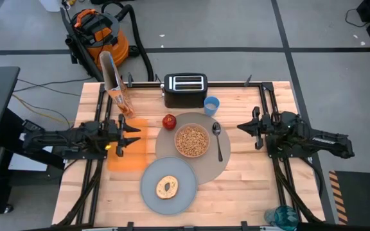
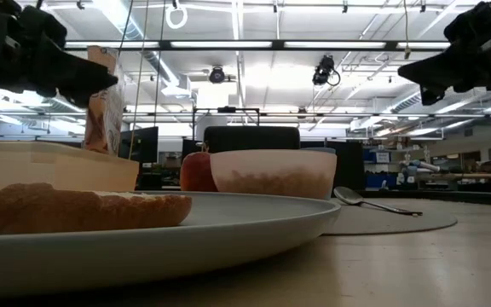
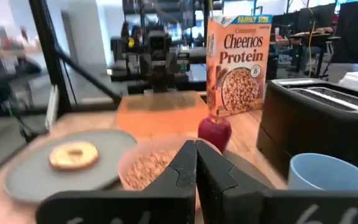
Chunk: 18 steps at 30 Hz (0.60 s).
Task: Arrange a breakfast setting
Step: Return to Home Position
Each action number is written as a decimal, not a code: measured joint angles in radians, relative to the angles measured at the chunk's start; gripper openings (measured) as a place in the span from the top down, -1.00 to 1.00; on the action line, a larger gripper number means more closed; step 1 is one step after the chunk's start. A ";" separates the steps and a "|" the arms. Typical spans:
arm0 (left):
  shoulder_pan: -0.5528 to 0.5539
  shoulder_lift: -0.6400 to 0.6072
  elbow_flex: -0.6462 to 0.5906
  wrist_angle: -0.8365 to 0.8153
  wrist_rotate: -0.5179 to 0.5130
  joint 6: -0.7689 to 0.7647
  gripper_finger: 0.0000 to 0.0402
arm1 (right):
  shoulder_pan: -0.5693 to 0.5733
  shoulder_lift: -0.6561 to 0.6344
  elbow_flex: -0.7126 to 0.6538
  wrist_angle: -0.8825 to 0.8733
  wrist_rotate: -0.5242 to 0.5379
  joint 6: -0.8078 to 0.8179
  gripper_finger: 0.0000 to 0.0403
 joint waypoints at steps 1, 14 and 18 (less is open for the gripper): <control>0.000 -0.016 0.000 0.001 0.016 0.010 0.17 | 0.001 0.002 -0.016 0.035 0.002 0.029 0.97; 0.003 -0.047 -0.002 -0.003 0.102 -0.021 0.17 | 0.245 0.020 -0.081 0.106 0.229 -0.027 0.98; 0.017 -0.047 -0.002 0.017 0.099 -0.029 0.17 | 0.264 0.023 -0.081 0.109 0.240 -0.074 0.87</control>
